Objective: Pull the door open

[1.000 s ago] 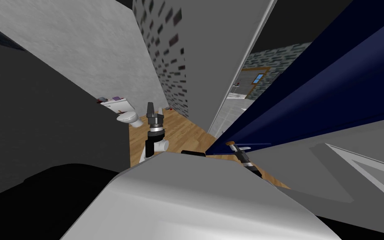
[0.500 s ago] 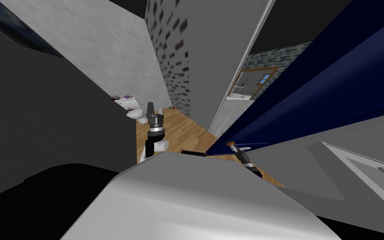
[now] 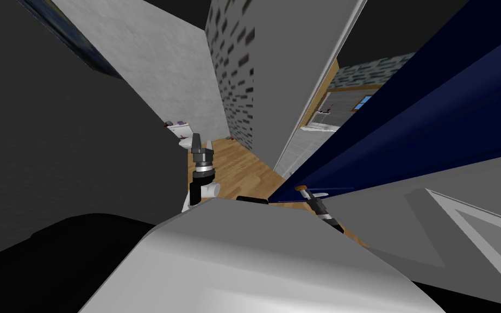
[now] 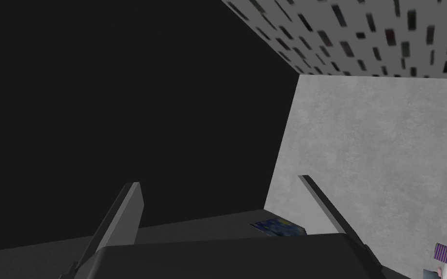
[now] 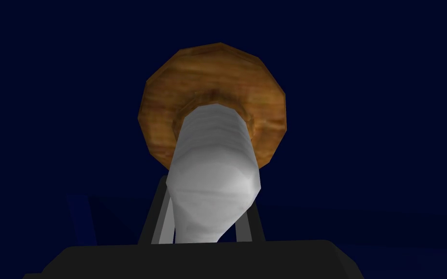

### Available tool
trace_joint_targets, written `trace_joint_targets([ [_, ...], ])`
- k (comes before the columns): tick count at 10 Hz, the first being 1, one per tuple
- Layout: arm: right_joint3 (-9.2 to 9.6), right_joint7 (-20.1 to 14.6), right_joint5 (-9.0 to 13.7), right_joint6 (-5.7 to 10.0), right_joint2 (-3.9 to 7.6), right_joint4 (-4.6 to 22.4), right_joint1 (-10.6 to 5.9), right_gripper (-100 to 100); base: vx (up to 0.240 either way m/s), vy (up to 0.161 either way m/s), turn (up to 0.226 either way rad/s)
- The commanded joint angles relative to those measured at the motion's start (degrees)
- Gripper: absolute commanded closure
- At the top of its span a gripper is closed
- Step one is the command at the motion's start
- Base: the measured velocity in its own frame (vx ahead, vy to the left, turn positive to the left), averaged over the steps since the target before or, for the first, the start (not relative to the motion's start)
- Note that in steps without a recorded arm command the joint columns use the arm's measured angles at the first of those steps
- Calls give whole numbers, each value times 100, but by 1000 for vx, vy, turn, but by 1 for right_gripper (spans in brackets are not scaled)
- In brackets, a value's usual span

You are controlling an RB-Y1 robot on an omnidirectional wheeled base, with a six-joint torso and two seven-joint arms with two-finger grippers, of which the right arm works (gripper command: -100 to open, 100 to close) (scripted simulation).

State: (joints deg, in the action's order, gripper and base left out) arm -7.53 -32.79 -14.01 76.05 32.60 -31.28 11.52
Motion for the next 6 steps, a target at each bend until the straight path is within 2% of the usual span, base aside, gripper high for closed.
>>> trace_joint_targets([
  [1, -30, 10, -10, 104, 38, 145, -58, 100, -166, -73, 130],
  [4, -71, 4, -49, 215, 58, 249, -67, 100, -201, -78, 174],
  [6, -91, 1, -68, 269, 67, 299, -71, 100, -217, -52, 115],
])
